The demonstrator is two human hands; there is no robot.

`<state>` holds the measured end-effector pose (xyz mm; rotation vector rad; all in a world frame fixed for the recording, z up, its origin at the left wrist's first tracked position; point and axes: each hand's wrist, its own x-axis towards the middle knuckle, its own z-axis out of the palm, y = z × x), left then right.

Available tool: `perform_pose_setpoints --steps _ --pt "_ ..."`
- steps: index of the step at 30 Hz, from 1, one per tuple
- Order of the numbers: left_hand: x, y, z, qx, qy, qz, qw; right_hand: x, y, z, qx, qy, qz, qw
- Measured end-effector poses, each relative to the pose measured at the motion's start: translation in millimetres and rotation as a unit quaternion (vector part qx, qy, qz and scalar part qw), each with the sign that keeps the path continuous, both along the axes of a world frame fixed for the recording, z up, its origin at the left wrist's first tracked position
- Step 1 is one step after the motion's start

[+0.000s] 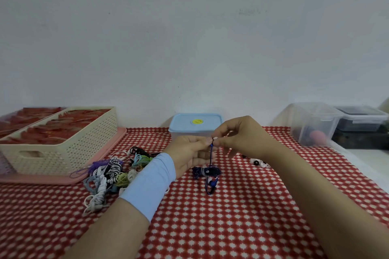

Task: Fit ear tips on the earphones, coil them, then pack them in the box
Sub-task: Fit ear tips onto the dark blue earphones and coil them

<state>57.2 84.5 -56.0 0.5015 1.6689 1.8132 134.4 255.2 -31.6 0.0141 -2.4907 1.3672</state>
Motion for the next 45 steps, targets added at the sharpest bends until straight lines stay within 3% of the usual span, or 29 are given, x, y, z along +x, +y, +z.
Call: perform_pose_setpoints --steps 4,15,21,27,36,45 --pt "0.2 -0.1 0.5 -0.013 0.013 -0.011 1.000 0.5 -0.6 0.9 -0.015 -0.004 0.002 1.000" --pt "6.9 -1.5 5.2 0.027 0.111 0.020 0.993 6.4 1.0 4.3 -0.246 -0.079 0.019 0.966" --pt "3.7 -1.8 3.2 0.014 0.170 0.053 0.984 4.7 0.8 0.9 -0.246 -0.101 0.019 0.964" --pt "3.6 -3.1 4.4 0.036 0.152 0.010 0.988 7.4 6.4 2.6 -0.254 -0.130 0.049 0.957" --pt "4.4 -5.4 6.4 0.041 0.153 0.032 0.987 4.0 0.9 2.0 -0.275 -0.104 0.037 0.955" --pt "4.2 -0.3 4.1 -0.017 0.171 0.075 0.982 8.0 1.3 1.1 -0.163 -0.056 0.040 0.984"
